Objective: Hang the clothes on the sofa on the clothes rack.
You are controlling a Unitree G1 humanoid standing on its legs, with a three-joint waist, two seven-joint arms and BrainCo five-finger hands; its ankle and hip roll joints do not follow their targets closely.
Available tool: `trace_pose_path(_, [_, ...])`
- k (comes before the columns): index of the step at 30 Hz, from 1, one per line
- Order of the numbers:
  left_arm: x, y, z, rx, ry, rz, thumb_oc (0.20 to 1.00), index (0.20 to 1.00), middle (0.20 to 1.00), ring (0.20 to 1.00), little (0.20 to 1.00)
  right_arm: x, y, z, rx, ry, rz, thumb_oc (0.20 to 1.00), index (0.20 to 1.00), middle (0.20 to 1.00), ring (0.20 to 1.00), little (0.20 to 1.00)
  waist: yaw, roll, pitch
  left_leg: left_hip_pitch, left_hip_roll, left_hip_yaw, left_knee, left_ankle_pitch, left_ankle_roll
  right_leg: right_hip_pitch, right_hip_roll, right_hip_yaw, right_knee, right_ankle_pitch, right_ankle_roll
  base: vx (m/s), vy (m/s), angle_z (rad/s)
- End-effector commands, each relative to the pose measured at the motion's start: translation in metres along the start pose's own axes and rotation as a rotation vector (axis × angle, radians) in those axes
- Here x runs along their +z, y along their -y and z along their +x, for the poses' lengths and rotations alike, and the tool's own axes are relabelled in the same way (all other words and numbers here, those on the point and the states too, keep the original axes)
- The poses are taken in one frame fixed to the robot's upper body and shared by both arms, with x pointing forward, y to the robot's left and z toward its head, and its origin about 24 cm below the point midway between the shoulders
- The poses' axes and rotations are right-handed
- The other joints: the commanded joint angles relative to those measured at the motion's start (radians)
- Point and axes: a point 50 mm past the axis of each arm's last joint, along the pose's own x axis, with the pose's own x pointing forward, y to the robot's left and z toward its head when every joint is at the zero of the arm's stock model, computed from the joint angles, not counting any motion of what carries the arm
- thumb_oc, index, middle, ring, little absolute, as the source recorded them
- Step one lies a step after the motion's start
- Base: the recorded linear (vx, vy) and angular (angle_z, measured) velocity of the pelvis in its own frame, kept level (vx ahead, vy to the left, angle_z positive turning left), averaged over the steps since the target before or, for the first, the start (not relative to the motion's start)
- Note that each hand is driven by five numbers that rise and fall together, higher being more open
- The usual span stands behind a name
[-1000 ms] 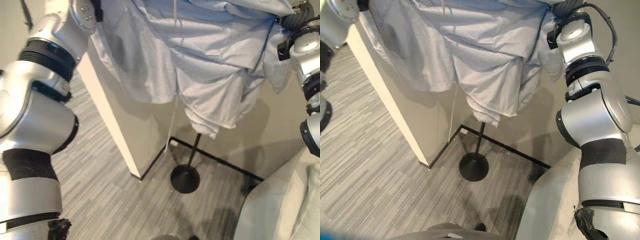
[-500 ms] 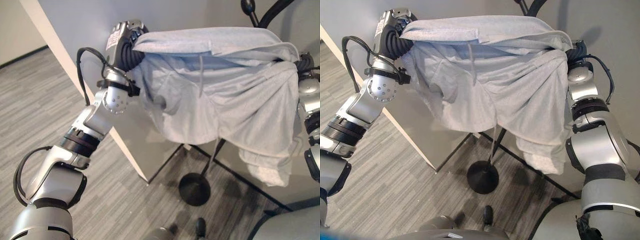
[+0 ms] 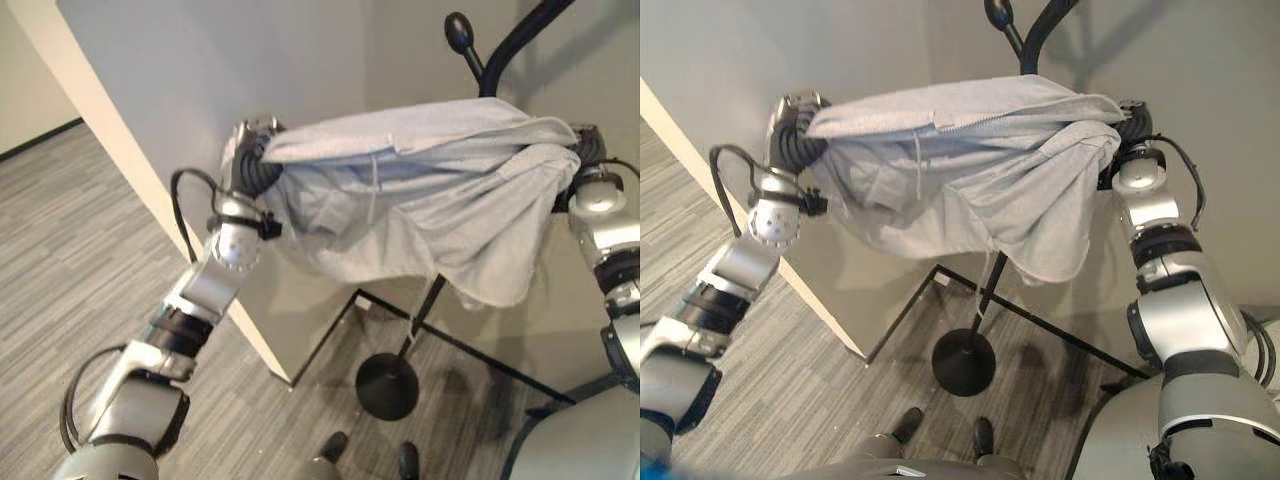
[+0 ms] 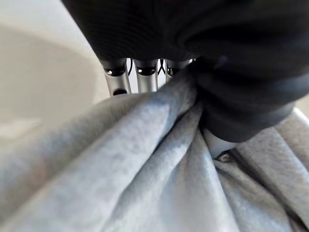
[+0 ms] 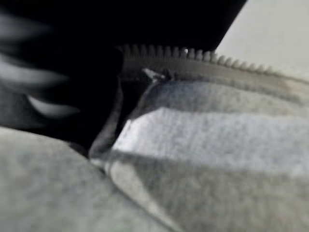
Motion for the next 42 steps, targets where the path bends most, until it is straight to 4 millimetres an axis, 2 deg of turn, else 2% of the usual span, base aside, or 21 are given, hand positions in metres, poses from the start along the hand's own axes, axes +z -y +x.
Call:
trace_pose_path(1, [-0.026,-0.046,0.012,0.178,-0.138,-0.003,0.2,0.2,0.2,0.2,0.2,-0.025,0.053,0.0,-0.198,-0.126,-0.072,0.2,0.2,0.2,0.2,0.2,0.021,-0.003,-0.05,0.176,-0.043,-0.011,-0.077,-0.078,0.08,0.033,0.0,-0.021,0.016,-0.021,0.011,-0.02,-0.009,-0.04])
trace_pose_path(5, [-0.043,-0.007,0.004,0.064,-0.248,-0.07,0.2,0.2,0.2,0.2,0.2,-0.034,0.02,-0.003,-0.1,-0.148,-0.098,0.2,0.2,0.2,0.2,0.2,0.009,-0.002,-0.043,0.175,-0.043,-0.005,-0.077,-0.077,0.081,0.031,-0.003,-0.019,0.016,-0.02,0.01,-0.02,-0.001,-0.07])
trace_pose_path(7, [-0.047,0.002,0.002,0.035,-0.28,-0.076,0.2,0.2,0.2,0.2,0.2,-0.037,0.014,-0.004,-0.081,-0.156,-0.1,0.2,0.2,0.2,0.2,0.2,0.006,-0.001,-0.042,0.174,-0.043,-0.004,-0.077,-0.077,0.081,0.031,-0.004,-0.019,0.016,-0.019,0.01,-0.01,0.001,-0.02])
trace_pose_path(9, [-0.06,0.035,-0.006,-0.058,-0.385,-0.098,0.2,0.2,0.2,0.2,0.2,-0.042,-0.007,-0.007,-0.037,-0.176,-0.094,0.2,0.2,0.2,0.2,0.2,-0.002,0.002,-0.032,0.17,-0.042,-0.002,-0.077,-0.072,0.08,0.027,-0.005,-0.021,0.016,-0.018,0.011,-0.04,0.012,0.02])
trace_pose_path(11, [-0.065,0.052,-0.01,-0.101,-0.437,-0.119,0.2,0.2,0.2,0.2,0.2,-0.046,-0.018,-0.009,-0.018,-0.194,-0.081,0.2,0.2,0.2,0.2,0.2,-0.005,0.003,-0.026,0.165,-0.044,-0.001,-0.077,-0.069,0.079,0.024,-0.005,-0.024,0.016,-0.017,0.012,-0.02,0.006,0.01])
trace_pose_path(12, [-0.065,0.053,-0.009,-0.101,-0.436,-0.119,0.2,0.2,0.2,0.2,0.2,-0.046,-0.017,-0.009,-0.019,-0.194,-0.08,0.2,0.2,0.2,0.2,0.2,-0.004,0.003,-0.026,0.164,-0.044,-0.001,-0.077,-0.069,0.079,0.024,-0.005,-0.024,0.016,-0.017,0.012,-0.03,0.005,-0.01])
trace_pose_path(13, [-0.065,0.071,-0.014,-0.15,-0.479,-0.156,0.2,0.2,0.2,0.2,0.2,-0.051,-0.032,-0.013,0.008,-0.215,-0.062,0.2,0.2,0.2,0.2,0.2,-0.009,0.004,-0.018,0.16,-0.043,0.002,-0.077,-0.066,0.079,0.02,-0.005,-0.026,0.016,-0.015,0.013,-0.04,0.004,-0.03])
trace_pose_path(15, [-0.065,0.09,-0.021,-0.202,-0.518,-0.182,0.2,0.2,0.2,0.2,0.2,-0.055,-0.045,-0.018,0.03,-0.233,-0.025,0.2,0.2,0.2,0.2,0.2,-0.014,0.005,-0.012,0.155,-0.043,0.005,-0.077,-0.065,0.078,0.015,-0.005,-0.026,0.016,-0.013,0.013,-0.04,0.006,-0.02])
trace_pose_path(17, [-0.065,0.098,-0.024,-0.22,-0.533,-0.191,0.2,0.2,0.2,0.2,0.2,-0.056,-0.051,-0.019,0.037,-0.239,-0.007,0.2,0.2,0.2,0.2,0.2,-0.016,0.004,-0.01,0.153,-0.043,0.006,-0.077,-0.064,0.078,0.012,-0.005,-0.026,0.016,-0.012,0.013,0.0,0.0,0.0])
trace_pose_path(18, [-0.064,0.117,-0.035,-0.27,-0.573,-0.219,0.2,0.2,0.2,0.2,0.2,-0.058,-0.067,-0.025,0.068,-0.249,0.025,0.2,0.2,0.2,0.2,0.2,-0.023,0.004,-0.005,0.15,-0.044,0.007,-0.077,-0.064,0.077,0.009,-0.004,-0.025,0.016,-0.011,0.013,0.0,0.0,0.0])
trace_pose_path(20, [-0.062,0.129,-0.041,-0.301,-0.589,-0.229,0.2,0.2,0.2,0.2,0.2,-0.059,-0.076,-0.028,0.082,-0.253,0.042,0.2,0.2,0.2,0.2,0.2,-0.028,0.003,-0.002,0.147,-0.045,0.008,-0.077,-0.064,0.077,0.006,-0.003,-0.025,0.017,-0.01,0.012,-0.03,0.003,-0.03])
trace_pose_path(21, [-0.058,0.15,-0.055,-0.365,-0.627,-0.251,0.2,0.2,0.2,0.2,0.2,-0.06,-0.091,-0.034,0.11,-0.261,0.072,0.2,0.2,0.2,0.2,0.2,-0.037,0.002,0.0,0.145,-0.044,0.011,-0.077,-0.064,0.077,0.002,-0.003,-0.021,0.017,-0.009,0.012,-0.02,0.004,-0.05])
trace_pose_path(23, [-0.052,0.169,-0.068,-0.431,-0.646,-0.272,0.2,0.2,0.2,0.2,0.2,-0.06,-0.105,-0.039,0.138,-0.264,0.094,0.2,0.2,0.2,0.2,0.2,-0.046,0.001,0.001,0.142,-0.043,0.014,-0.077,-0.065,0.077,-0.002,-0.001,-0.016,0.017,-0.009,0.011,-0.01,0.003,-0.02])
trace_pose_path(24, [-0.052,0.169,-0.069,-0.431,-0.646,-0.272,0.2,0.2,0.2,0.2,0.2,-0.061,-0.105,-0.039,0.137,-0.265,0.094,0.2,0.2,0.2,0.2,0.2,-0.045,0.001,0.0,0.142,-0.043,0.014,-0.077,-0.065,0.077,-0.003,-0.001,-0.015,0.017,-0.009,0.011,-0.01,0.002,-0.05])
trace_pose_path(26, [-0.04,0.191,-0.085,-0.525,-0.648,-0.304,0.2,0.2,0.2,0.2,0.2,-0.061,-0.119,-0.047,0.174,-0.264,0.103,0.2,0.2,0.2,0.2,0.2,-0.056,0.002,0.003,0.139,-0.042,0.018,-0.077,-0.066,0.077,-0.008,0.0,-0.011,0.018,-0.007,0.01,-0.01,-0.001,-0.07])
trace_pose_path(27, [-0.04,0.191,-0.085,-0.525,-0.648,-0.304,0.2,0.2,0.2,0.2,0.2,-0.062,-0.12,-0.047,0.174,-0.264,0.103,0.269,0.269,0.269,0.269,0.269,-0.056,0.002,0.002,0.139,-0.042,0.018,-0.077,-0.066,0.077,-0.008,0.001,-0.011,0.018,-0.007,0.01,-0.01,0.004,-0.08])
trace_pose_path(28, [-0.035,0.199,-0.092,-0.572,-0.639,-0.311,0.868,0.868,0.868,0.868,0.868,-0.062,-0.126,-0.05,0.193,-0.261,0.105,0.485,0.485,0.485,0.485,0.485,-0.059,0.004,0.002,0.138,-0.043,0.02,-0.077,-0.067,0.077,-0.01,0.002,-0.007,0.018,-0.006,0.009,-0.01,0.003,-0.1])
trace_pose_path(29, [-0.034,0.201,-0.095,-0.592,-0.635,-0.312,1.0,1.0,1.0,1.0,1.0,-0.062,-0.126,-0.051,0.198,-0.259,0.106,0.718,0.718,0.718,0.718,0.718,-0.06,0.005,0.002,0.138,-0.043,0.02,-0.077,-0.068,0.077,-0.011,0.003,-0.006,0.018,-0.006,0.009,-0.01,0.003,-0.09])
trace_pose_path(30, [-0.035,0.201,-0.096,-0.602,-0.629,-0.311,1.0,1.0,1.0,1.0,1.0,-0.063,-0.126,-0.051,0.198,-0.257,0.107,1.0,1.0,1.0,1.0,1.0,-0.06,0.006,0.002,0.138,-0.042,0.02,-0.077,-0.069,0.077,-0.011,0.003,-0.005,0.018,-0.006,0.009,-0.01,-0.004,-0.05])
trace_pose_path(34, [-0.045,0.196,-0.101,-0.598,-0.669,-0.322,1.0,1.0,1.0,1.0,1.0,-0.066,-0.126,-0.054,0.203,-0.258,0.123,1.0,1.0,1.0,1.0,1.0,-0.062,0.009,0.002,0.139,-0.04,0.023,-0.077,-0.07,0.076,-0.01,0.005,-0.005,0.018,-0.006,0.009,0.0,-0.003,-0.02])
trace_pose_path(42, [-0.098,0.163,-0.134,-0.521,-0.871,-0.27,1.0,1.0,1.0,1.0,1.0,-0.091,-0.12,-0.065,0.179,-0.32,0.175,1.0,1.0,1.0,1.0,1.0,-0.06,0.01,-0.002,0.15,-0.031,0.031,-0.077,-0.077,0.074,0.002,0.006,-0.008,0.016,-0.013,0.006,0.0,-0.001,0.0])
